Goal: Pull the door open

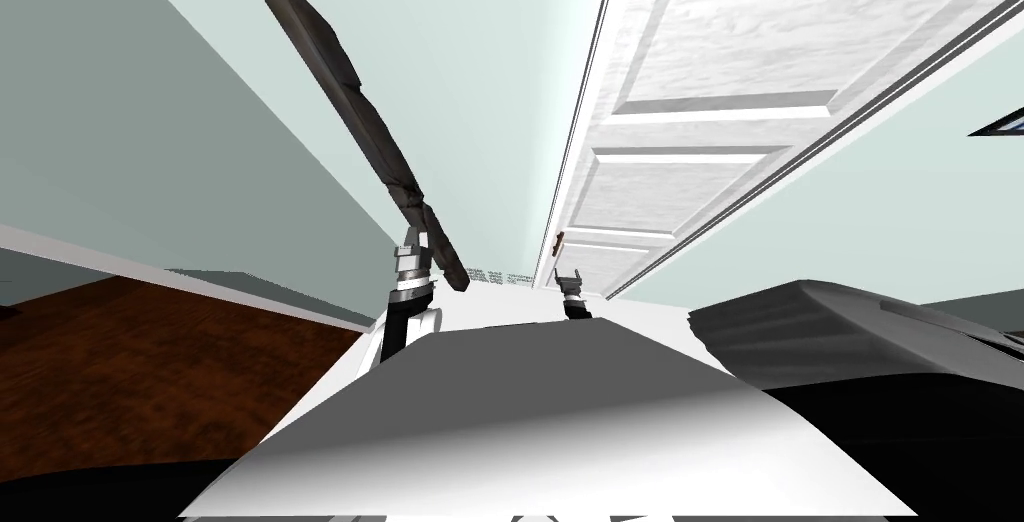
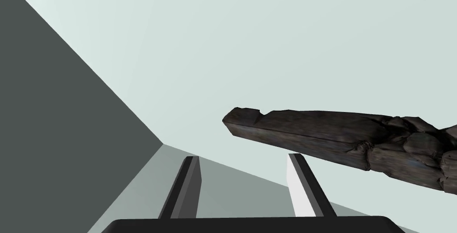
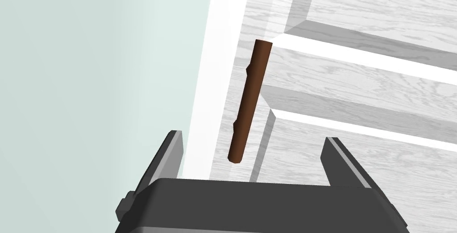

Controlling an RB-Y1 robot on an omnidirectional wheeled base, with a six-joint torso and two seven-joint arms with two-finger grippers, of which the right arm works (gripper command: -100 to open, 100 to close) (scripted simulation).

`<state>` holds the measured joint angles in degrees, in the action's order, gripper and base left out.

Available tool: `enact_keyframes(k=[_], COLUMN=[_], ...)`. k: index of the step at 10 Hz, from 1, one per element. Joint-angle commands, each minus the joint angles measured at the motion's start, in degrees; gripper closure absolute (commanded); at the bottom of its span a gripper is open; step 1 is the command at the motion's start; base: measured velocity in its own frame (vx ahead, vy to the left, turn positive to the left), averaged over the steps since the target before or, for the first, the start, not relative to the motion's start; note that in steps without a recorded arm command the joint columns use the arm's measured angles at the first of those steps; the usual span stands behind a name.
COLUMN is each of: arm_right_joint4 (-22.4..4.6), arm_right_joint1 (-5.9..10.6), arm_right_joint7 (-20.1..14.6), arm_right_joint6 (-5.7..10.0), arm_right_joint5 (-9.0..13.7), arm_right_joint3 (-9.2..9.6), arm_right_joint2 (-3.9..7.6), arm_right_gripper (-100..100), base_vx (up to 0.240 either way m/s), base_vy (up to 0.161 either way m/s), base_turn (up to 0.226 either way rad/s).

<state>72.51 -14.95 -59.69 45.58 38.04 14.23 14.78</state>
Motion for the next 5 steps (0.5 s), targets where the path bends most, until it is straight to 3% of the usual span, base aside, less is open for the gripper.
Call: enact_keyframes(k=[1, 5], arm_right_joint4=[-2.1, -7.4], arm_right_joint1=[0.64, 1.63], arm_right_joint7=[-1.6, -6.1], arm_right_joint6=[0.58, 2.28], arm_right_joint5=[1.2, 4.8], arm_right_joint3=[0.41, 1.82], arm_right_joint2=[0.35, 1.46], arm_right_gripper=[-100, -100], base_vx=[0.075, 0.105], base_vy=[-0.045, -0.056], base_turn=[0.092, 0.105])
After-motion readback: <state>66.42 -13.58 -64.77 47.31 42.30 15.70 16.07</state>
